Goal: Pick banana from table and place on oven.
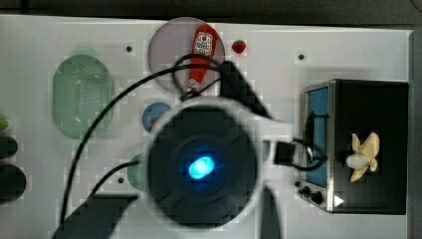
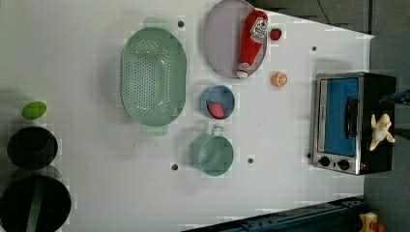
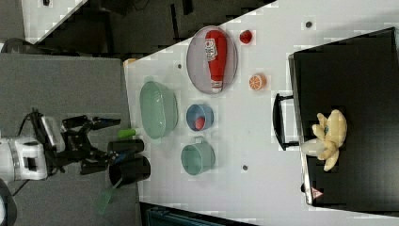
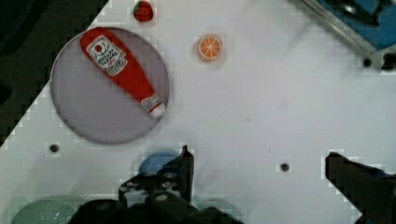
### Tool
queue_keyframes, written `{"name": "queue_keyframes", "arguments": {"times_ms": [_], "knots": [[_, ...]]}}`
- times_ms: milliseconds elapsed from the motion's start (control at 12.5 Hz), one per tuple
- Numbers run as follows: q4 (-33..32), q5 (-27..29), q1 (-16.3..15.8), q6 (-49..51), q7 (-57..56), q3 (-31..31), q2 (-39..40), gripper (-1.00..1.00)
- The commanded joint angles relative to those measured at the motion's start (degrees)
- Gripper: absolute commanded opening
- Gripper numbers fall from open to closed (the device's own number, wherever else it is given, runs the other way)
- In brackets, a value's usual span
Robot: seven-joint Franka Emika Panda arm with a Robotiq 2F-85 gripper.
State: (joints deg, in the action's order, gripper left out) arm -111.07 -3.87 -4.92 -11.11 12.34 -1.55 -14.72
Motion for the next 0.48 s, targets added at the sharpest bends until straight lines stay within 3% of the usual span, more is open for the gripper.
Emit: {"name": "queue_keyframes", "arguments": {"times_ms": [80,480], "knots": [[-4.3,-0.9,1.7,0.0,5.8,-3.7,-4.0,1.00],[-7.4,-0.6,1.7,0.9,1.2,-4.4,-7.1,1.00]]}}
